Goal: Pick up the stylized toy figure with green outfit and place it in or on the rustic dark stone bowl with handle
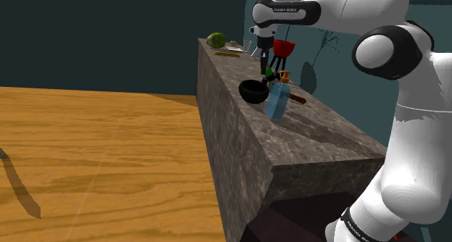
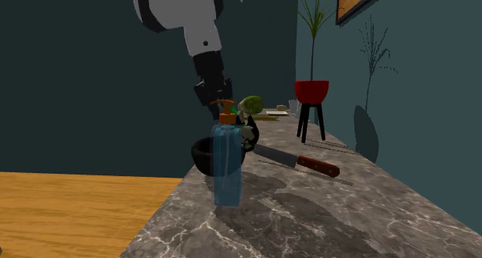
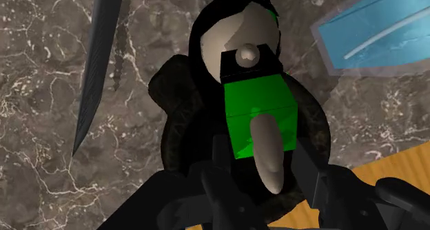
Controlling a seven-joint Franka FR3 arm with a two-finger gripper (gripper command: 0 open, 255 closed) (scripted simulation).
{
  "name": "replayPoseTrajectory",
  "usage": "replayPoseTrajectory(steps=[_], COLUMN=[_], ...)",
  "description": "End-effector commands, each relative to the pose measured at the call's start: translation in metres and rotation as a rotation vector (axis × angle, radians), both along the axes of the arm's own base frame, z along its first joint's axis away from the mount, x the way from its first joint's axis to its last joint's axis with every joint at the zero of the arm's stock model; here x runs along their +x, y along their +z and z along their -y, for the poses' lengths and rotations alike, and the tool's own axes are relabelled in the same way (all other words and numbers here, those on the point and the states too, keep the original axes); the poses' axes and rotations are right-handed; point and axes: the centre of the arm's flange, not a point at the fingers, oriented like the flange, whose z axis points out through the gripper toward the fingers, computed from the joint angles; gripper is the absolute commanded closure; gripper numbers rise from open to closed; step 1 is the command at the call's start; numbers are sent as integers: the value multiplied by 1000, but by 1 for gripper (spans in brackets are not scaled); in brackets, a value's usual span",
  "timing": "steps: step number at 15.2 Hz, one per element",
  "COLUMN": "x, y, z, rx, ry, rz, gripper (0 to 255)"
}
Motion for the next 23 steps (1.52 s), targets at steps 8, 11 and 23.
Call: replayPoseTrajectory(steps=[8, 11, 23], x=[44, 44, 44], y=[-26, -41, -64], z=[-26, -26, -26], rx=[0, 0, 0], ry=[0, 0, 0], rz=[0, 0, 0], gripper=[255, 255, 255])
